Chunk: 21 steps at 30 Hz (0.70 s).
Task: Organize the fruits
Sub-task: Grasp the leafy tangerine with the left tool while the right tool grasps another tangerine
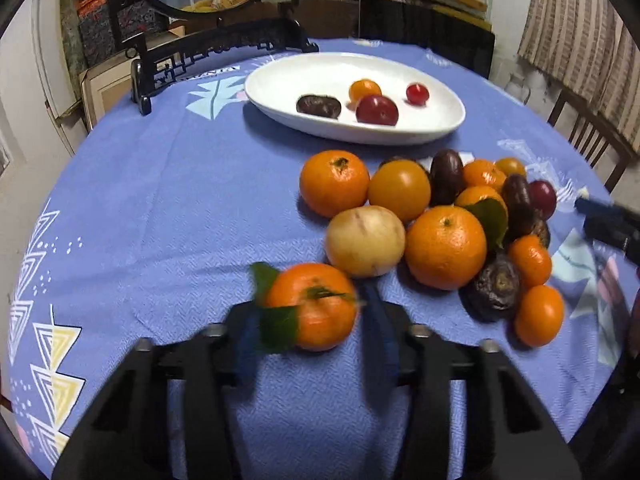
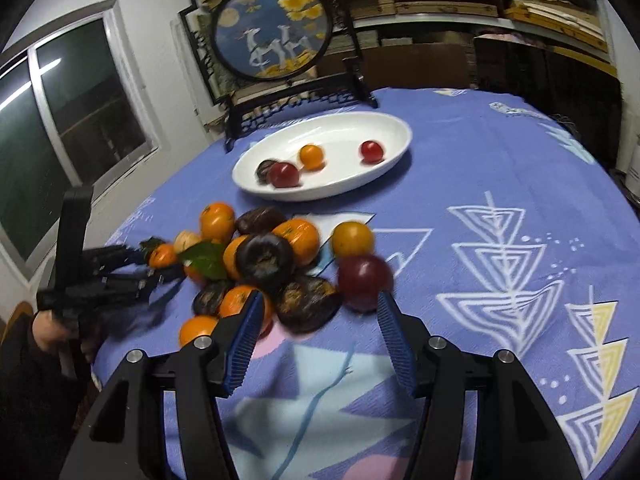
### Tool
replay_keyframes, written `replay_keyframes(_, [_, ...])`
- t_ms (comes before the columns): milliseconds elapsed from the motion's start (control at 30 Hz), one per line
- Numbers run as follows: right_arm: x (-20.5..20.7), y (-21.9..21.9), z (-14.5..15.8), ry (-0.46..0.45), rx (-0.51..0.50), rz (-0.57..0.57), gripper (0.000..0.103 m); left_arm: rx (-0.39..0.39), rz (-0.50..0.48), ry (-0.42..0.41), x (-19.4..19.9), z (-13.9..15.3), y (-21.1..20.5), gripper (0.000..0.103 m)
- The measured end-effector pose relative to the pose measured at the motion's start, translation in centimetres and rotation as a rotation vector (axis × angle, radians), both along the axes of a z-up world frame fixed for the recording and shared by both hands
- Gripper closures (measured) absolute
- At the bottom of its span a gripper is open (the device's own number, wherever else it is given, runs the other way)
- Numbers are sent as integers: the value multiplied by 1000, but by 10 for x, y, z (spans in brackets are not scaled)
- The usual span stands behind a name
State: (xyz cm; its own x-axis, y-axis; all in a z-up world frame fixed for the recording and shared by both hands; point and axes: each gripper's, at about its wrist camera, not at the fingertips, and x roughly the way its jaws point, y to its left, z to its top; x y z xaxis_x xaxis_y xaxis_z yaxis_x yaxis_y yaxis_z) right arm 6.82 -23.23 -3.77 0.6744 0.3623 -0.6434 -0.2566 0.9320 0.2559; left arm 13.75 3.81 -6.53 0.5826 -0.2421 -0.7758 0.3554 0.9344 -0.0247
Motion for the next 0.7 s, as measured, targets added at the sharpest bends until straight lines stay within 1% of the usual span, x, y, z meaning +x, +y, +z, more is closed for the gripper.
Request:
replay_keyframes(33, [-1, 3, 0, 4, 4, 19, 44, -16, -4, -8, -1, 1, 2, 63])
replay_keyframes(67, [-3, 9, 0, 7, 12, 51, 44, -29, -5, -35, -5, 4, 3, 64])
replay_keyframes(167, [-10, 28, 0, 15, 15, 152, 44, -42, -3, -84, -13, 8, 4, 64])
replay_keyframes(267, [-15, 47, -2, 32, 17, 241, 44, -78, 27, -77, -11, 9, 11, 64])
replay_keyframes(333, [-13, 54, -7, 72, 52, 276, 44, -104, 49, -67, -8, 9, 16, 64])
replay_keyframes(367, [-11, 58, -11, 96, 61, 281, 44, -110, 54, -66, -8, 9, 17, 64])
replay_keyframes(533, [-4, 73, -21, 138, 32, 253, 43, -124, 58, -73, -8, 10, 20, 64])
replay_keyframes(667, [-3, 87, -22, 139, -2, 252, 43, -128, 56, -73, -9, 10, 21, 64])
replay_keyframes(700, [-2, 87, -22, 142, -3, 248, 44, -128, 56, -74, -9, 10, 21, 64])
